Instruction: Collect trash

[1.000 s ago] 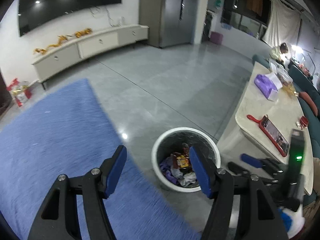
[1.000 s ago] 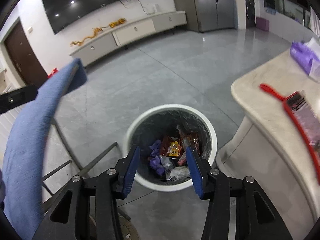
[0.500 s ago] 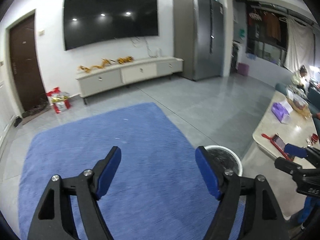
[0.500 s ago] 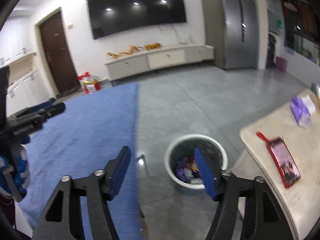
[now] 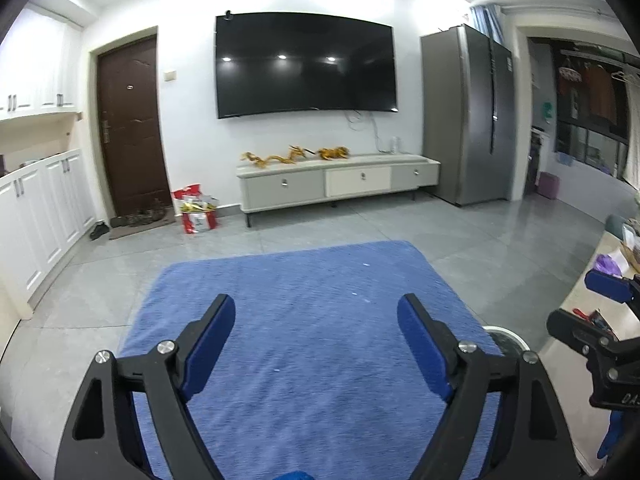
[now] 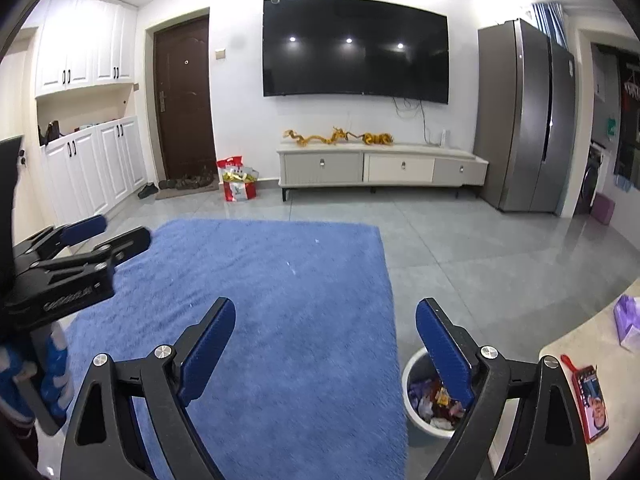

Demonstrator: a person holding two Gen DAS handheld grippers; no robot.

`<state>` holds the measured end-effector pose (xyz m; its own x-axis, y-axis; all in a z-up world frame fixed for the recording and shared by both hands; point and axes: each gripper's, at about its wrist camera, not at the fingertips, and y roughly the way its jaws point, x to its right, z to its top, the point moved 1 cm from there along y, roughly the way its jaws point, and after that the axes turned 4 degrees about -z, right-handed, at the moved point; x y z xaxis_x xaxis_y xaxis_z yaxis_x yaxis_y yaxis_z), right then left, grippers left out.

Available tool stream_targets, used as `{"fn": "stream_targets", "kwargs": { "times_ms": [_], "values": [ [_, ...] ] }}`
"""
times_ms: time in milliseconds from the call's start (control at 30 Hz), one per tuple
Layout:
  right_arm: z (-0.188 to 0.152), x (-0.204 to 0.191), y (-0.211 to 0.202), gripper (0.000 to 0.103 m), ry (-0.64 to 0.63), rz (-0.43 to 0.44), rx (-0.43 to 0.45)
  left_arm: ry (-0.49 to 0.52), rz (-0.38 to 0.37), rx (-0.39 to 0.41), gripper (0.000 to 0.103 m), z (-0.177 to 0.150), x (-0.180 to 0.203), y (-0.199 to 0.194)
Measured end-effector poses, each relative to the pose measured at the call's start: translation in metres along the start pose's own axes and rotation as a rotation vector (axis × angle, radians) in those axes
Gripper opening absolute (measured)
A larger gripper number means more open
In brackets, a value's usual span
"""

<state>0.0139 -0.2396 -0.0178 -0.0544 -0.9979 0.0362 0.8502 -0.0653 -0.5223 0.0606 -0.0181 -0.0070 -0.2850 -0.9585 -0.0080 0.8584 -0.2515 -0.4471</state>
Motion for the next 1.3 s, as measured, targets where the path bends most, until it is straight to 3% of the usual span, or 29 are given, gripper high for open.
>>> {"fn": "stream_targets", "kwargs": {
  "times_ms": [167, 433, 1300],
  "values": [
    [0.010, -0.013, 0.000, 0.099, 0.003, -0.014, 0.039, -0.021, 0.042, 0.021, 0.089, -0.003, -0.013, -0.008],
    [0.014, -0.019, -0.006, 0.100, -0.011, -0.041, 0.068, -0.038, 0.077, 0.053, 0.089, -0.004, -0.021, -0.019],
    [0.011, -0.025, -0.003, 0.101, -0.024, -0.093, 0.072, -0.026, 0.107, 0.021, 0.089, -0.008, -0.022, -0.017]
  ]
}}
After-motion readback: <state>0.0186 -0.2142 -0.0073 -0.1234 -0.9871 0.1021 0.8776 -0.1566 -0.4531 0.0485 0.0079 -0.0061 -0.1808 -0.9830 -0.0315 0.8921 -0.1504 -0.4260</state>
